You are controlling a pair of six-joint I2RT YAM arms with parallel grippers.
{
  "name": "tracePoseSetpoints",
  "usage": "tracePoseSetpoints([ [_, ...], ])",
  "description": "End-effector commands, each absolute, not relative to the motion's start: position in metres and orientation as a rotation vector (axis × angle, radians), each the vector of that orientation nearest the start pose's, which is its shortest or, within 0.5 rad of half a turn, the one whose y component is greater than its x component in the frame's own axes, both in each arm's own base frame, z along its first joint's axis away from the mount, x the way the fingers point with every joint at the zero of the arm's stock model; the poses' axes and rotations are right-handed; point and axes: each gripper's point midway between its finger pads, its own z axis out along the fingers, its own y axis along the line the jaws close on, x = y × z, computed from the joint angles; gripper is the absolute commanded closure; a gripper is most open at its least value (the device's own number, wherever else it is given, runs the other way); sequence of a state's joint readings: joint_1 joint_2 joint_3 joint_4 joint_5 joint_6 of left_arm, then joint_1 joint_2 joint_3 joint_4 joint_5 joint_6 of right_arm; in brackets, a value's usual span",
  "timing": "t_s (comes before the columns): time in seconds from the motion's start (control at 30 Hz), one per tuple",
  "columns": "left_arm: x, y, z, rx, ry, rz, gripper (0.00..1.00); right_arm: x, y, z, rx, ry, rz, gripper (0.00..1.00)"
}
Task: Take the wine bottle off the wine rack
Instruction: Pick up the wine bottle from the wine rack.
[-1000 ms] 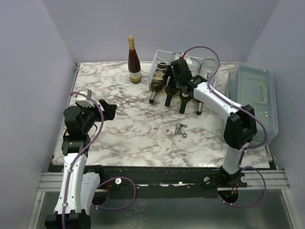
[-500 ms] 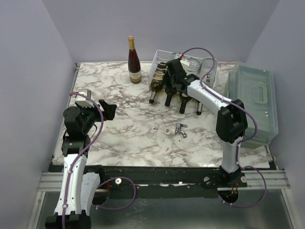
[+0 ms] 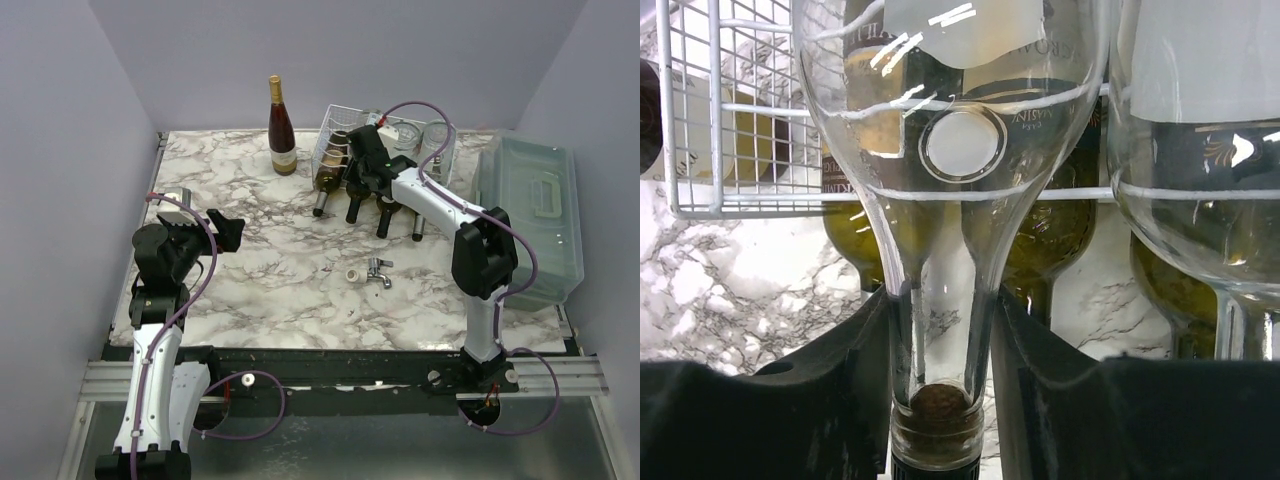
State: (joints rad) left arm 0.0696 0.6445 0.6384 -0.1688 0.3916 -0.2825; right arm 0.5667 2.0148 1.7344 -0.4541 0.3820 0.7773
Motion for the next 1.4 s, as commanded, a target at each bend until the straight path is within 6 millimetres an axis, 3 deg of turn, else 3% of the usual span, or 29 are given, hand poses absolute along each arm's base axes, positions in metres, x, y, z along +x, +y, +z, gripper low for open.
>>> tracePoseSetpoints([
  [0.0,0.278,-0.056,0.252,-0.02,1.758,-0.474,0.01,0.49,0.26,0.159,0.464,2.183,0.27,0.69],
  [0.17,0.278,-0.056,0.252,-0.02,1.758,-0.474,0.01,0.488,0.267,0.18,0.436,2.154,0.345,0.99],
  [0.47,0.278,-0.057,0.252,-0.014,1.759,-0.479,0.01,0.488,0.266,0.256,0.382,1.944,0.471,1.0],
  [0.57,0.277,-0.057,0.252,-0.012,1.759,-0.481,0.01,0.488,0.263,0.272,0.378,1.902,0.482,1.0],
  [1.1,0.277,-0.057,0.252,-0.012,1.758,-0.482,0.01,0.471,0.268,0.302,0.282,1.8,0.599,1.0],
  [1.37,0.277,-0.058,0.251,-0.009,1.762,-0.487,0.01,0.473,0.263,0.296,0.163,1.796,0.506,1.0],
])
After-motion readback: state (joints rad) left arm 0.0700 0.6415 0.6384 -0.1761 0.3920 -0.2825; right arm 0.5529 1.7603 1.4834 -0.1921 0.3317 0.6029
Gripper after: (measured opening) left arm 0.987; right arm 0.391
